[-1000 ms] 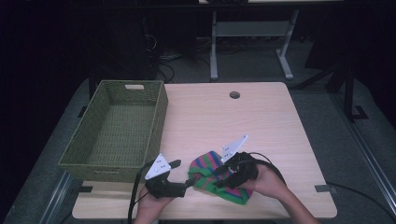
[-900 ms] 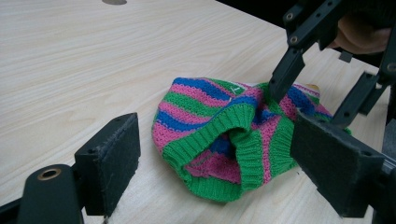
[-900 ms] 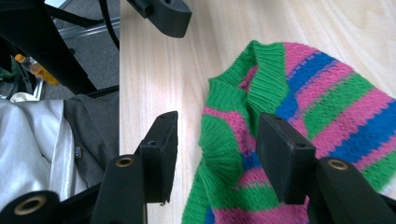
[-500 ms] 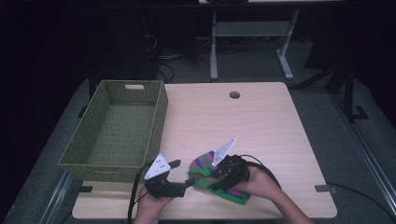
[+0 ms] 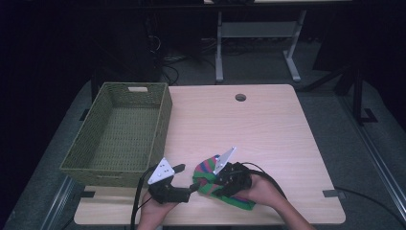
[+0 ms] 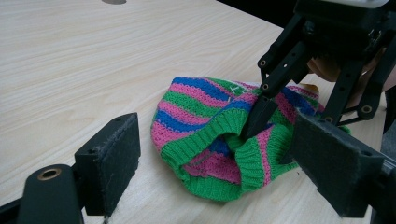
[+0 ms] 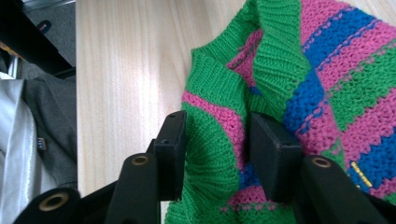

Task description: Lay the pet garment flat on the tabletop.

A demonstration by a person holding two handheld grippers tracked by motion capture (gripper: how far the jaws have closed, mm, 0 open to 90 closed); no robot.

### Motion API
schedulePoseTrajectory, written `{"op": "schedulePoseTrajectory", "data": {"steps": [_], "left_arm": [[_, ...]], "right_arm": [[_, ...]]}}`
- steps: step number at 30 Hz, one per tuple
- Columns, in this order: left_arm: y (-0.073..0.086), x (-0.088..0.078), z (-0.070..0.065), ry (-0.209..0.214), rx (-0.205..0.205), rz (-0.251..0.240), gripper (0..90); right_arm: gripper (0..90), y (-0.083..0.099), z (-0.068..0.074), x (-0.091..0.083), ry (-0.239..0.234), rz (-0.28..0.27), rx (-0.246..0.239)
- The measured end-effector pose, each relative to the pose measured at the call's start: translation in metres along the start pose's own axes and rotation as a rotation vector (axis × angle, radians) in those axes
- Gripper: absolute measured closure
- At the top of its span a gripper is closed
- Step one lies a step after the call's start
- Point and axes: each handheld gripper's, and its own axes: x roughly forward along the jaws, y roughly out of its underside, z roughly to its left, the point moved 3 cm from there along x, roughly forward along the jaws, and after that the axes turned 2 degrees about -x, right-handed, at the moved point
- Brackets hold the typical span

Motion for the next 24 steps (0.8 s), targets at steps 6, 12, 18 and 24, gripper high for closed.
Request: {"op": "schedulePoseTrajectory", "data": {"steps": [6,12,18,24], "left_arm": [[0.000,0.000,0.000,0.000,-0.001,-0.002,15.7],[0.000,0.000,0.000,0.000,-0.001,-0.003,15.7],[0.000,0.000,0.000,0.001,-0.002,-0.002,15.7],[0.000,0.002,0.000,0.008,-0.007,-0.001,15.8]], "right_arm": [[60.5,0.001,-0.001,0.002,0.015,0.002,-0.010],[68.3,0.001,0.000,0.002,0.038,0.009,-0.018],[75.0,0.002,-0.002,-0.001,0.032,-0.003,-0.013],[79.3,0.001,-0.002,-0.010,0.024,-0.028,-0.004]]}}
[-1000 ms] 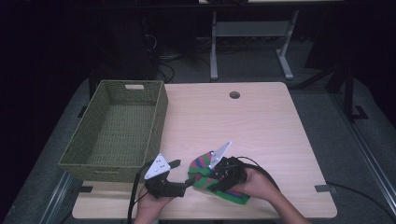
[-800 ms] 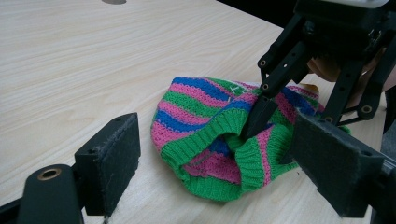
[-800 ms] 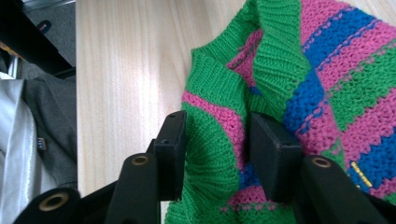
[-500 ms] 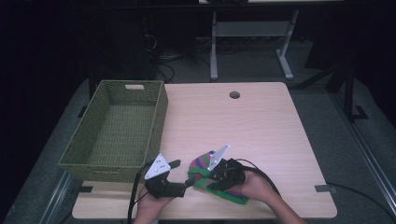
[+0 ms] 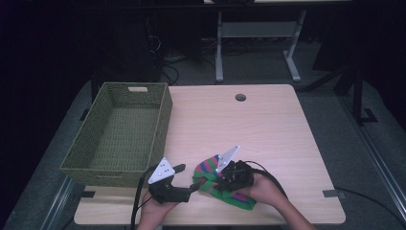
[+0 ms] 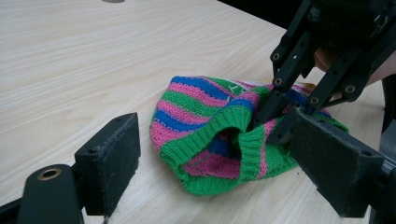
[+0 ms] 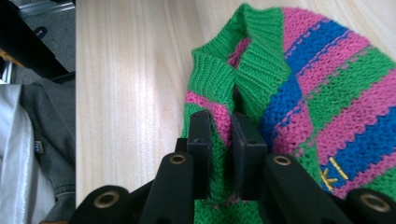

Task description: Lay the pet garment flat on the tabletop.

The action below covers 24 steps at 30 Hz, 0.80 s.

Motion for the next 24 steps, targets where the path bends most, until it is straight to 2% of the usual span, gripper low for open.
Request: {"op": "schedulePoseTrajectory", "data": {"steps": [7,19,24], "left_arm": [[0.000,0.000,0.000,0.003,0.005,0.001,15.8],[-0.001,0.000,-0.003,0.018,0.015,0.001,15.7],[-0.002,0.001,-0.005,0.029,0.016,0.000,15.7]], "right_arm": [[80.5,-0.002,0.000,-0.014,-0.004,-0.033,0.007],[81.3,-0.006,-0.005,-0.053,0.026,-0.112,0.009],[81.3,-0.004,-0.007,-0.068,0.020,-0.154,0.017]]}}
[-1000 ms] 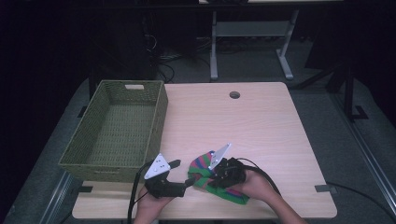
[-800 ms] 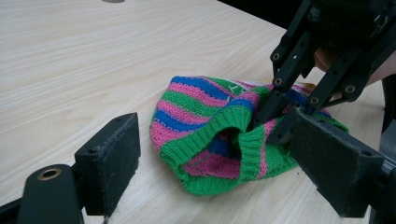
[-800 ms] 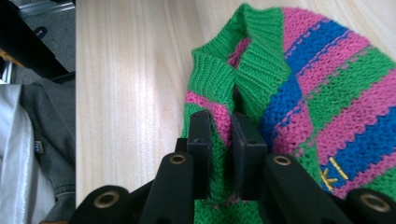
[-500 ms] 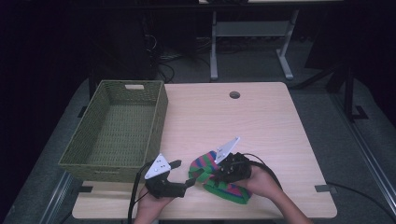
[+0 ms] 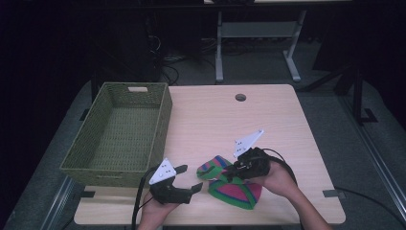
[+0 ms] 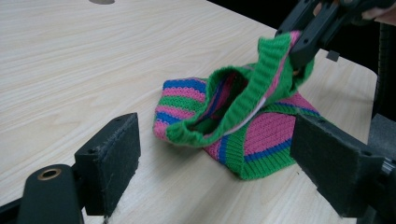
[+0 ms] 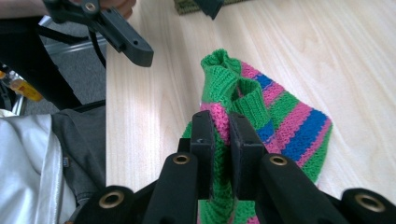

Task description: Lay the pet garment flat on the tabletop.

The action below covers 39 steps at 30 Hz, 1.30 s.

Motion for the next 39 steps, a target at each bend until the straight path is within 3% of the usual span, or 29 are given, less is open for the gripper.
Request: {"op": "schedulePoseTrajectory", "data": {"steps": [10,19,27,30,37,39], "left_arm": [[-0.007,0.001,-0.009,0.034,0.023,0.007,15.8],[-0.022,0.003,-0.002,0.078,0.083,-0.004,16.4],[-0.022,0.020,0.005,0.133,0.077,-0.006,20.1],[-0.020,0.029,0.009,0.157,0.048,0.014,21.7],[-0.021,0.042,0.019,0.183,0.013,-0.008,22.3],[-0.021,0.047,0.021,0.182,0.022,0.013,22.3]], "right_arm": [[81.3,0.002,-0.002,-0.031,-0.010,-0.072,-0.014],[81.3,0.005,-0.004,-0.047,-0.032,-0.112,-0.024],[81.3,0.004,-0.010,-0.056,-0.046,-0.125,-0.024],[81.3,0.004,-0.014,-0.057,-0.046,-0.125,-0.028],[81.4,0.002,-0.014,-0.060,-0.053,-0.117,-0.040],[81.4,0.001,-0.015,-0.061,-0.055,-0.119,-0.042]]}}
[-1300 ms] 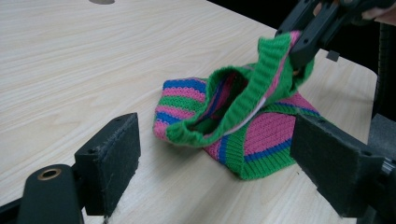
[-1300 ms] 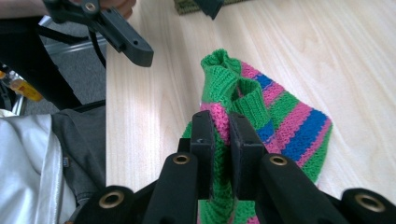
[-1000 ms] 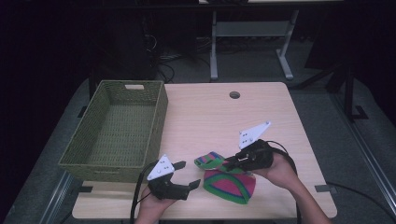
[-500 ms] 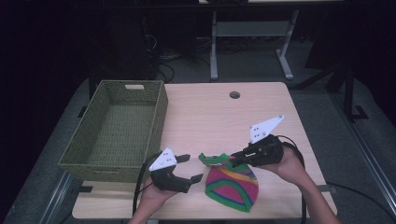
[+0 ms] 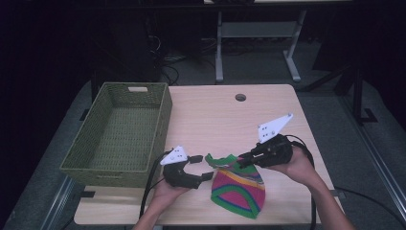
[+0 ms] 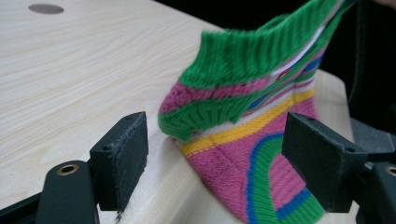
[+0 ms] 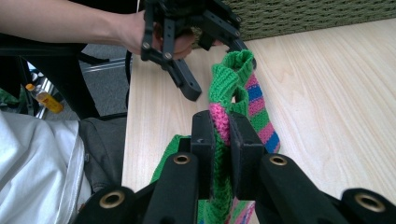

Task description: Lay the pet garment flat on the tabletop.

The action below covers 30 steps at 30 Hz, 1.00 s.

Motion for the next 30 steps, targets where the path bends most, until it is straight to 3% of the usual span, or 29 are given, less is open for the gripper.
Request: {"op": "schedulePoseTrajectory", "data": {"steps": [4,11,15,21,30], "left_arm": [[0.001,0.010,0.007,0.001,-0.002,0.032,22.9],[0.000,0.023,0.015,0.048,-0.011,0.020,23.7],[0.001,0.026,0.016,0.073,-0.015,0.006,34.9],[-0.001,0.023,0.014,0.112,0.014,-0.008,62.8],[-0.004,0.016,0.009,0.130,0.033,-0.024,78.2]], "right_arm": [[81.4,-0.002,0.000,-0.002,-0.002,-0.007,-0.002],[81.4,-0.003,-0.001,-0.003,-0.010,-0.009,-0.006],[81.4,-0.002,-0.002,-0.003,-0.009,-0.009,-0.010],[81.3,0.000,-0.004,-0.007,0.000,-0.011,-0.010],[81.4,0.006,-0.006,-0.012,0.029,0.004,0.010]]}}
